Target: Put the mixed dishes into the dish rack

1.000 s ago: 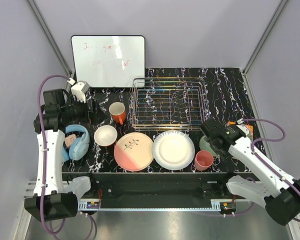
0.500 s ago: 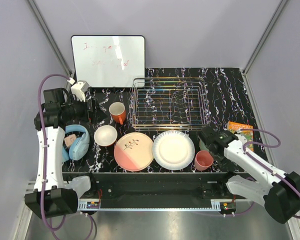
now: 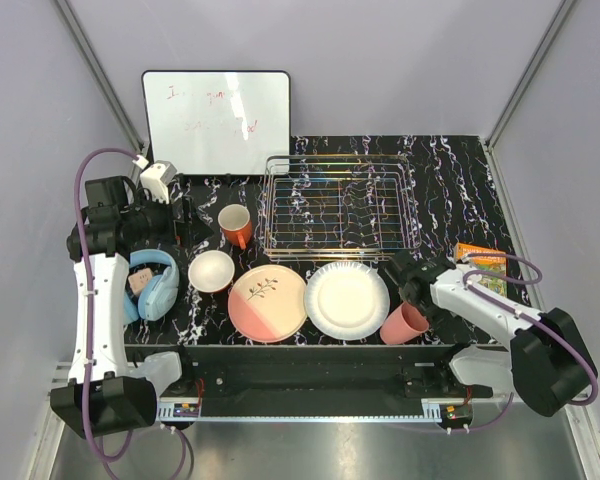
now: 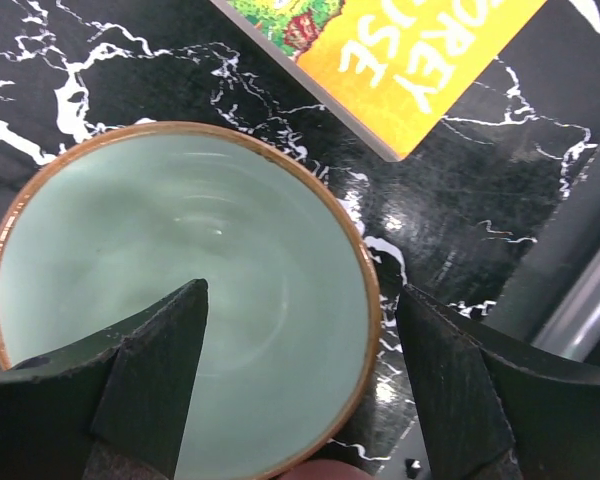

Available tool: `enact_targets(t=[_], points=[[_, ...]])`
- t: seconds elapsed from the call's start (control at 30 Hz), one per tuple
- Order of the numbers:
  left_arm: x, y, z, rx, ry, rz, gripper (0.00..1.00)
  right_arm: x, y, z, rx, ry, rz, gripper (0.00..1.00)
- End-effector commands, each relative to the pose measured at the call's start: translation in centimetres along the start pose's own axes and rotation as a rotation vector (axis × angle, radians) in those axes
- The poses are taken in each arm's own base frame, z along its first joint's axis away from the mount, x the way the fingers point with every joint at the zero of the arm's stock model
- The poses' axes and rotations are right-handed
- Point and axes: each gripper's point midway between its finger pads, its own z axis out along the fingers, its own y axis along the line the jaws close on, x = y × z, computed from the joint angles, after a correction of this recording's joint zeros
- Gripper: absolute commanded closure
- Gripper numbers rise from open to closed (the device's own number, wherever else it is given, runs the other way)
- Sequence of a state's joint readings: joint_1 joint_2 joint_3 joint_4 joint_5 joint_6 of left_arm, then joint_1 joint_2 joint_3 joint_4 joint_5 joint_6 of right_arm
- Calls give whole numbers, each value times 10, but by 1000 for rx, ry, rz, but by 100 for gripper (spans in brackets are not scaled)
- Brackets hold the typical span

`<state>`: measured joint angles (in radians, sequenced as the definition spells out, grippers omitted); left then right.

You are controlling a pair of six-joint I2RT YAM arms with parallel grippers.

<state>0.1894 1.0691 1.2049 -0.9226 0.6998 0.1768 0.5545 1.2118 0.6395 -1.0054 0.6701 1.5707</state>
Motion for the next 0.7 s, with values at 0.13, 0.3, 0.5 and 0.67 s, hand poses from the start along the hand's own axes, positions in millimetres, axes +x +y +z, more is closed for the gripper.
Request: enact_targets(t=[0.13, 0.3, 0.5, 0.67], points=[[-18, -3, -5, 14, -59, 43, 1, -10, 10, -1, -49, -44, 78, 17], [-14, 1, -5, -4, -52, 52, 1, -27, 22, -17, -139, -63, 115, 16], [-16, -1, -6, 3, -59, 51, 1, -29, 19, -18, -152, -61, 142, 18], [-20, 1, -9, -12, -69, 64, 1, -23, 19, -13, -112, -49, 113, 19]])
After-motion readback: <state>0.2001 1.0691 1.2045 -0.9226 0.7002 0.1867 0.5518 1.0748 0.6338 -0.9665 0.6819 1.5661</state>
